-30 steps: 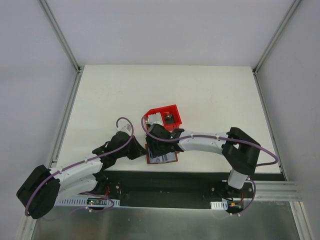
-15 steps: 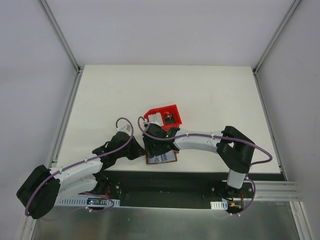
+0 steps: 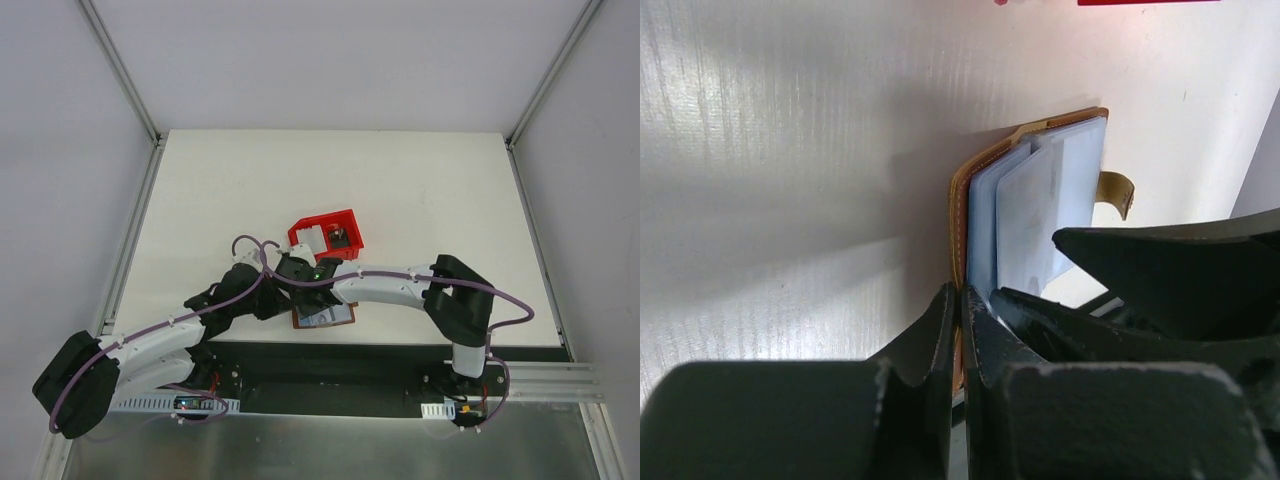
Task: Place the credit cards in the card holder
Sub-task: Turn over the card slot in the card holder.
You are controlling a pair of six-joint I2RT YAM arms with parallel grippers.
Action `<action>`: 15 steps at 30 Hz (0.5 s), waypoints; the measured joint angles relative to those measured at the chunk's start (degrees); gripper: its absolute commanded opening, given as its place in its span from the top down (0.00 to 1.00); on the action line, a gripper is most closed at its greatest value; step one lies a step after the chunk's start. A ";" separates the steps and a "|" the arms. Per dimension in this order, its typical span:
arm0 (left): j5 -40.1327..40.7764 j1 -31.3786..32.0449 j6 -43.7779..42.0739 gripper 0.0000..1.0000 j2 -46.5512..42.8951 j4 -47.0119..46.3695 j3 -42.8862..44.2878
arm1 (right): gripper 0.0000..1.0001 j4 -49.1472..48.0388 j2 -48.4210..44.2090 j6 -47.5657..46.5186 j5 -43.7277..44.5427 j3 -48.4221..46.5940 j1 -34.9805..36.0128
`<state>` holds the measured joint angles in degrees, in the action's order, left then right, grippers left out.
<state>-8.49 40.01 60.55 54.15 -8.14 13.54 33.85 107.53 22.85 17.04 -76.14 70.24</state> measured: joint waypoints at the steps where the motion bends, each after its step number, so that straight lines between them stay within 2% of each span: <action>1: 0.00 0.00 0.02 1.00 -0.09 -0.07 0.00 | 0.50 0.50 0.00 0.02 0.63 0.00 0.04; 15: 0.00 0.02 0.17 1.00 -1.03 -0.22 -0.42 | 0.51 3.04 -3.89 0.11 4.74 0.33 0.00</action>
<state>-8.49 40.03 60.73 53.12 -8.36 13.13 36.88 103.63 22.96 21.78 -75.81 70.24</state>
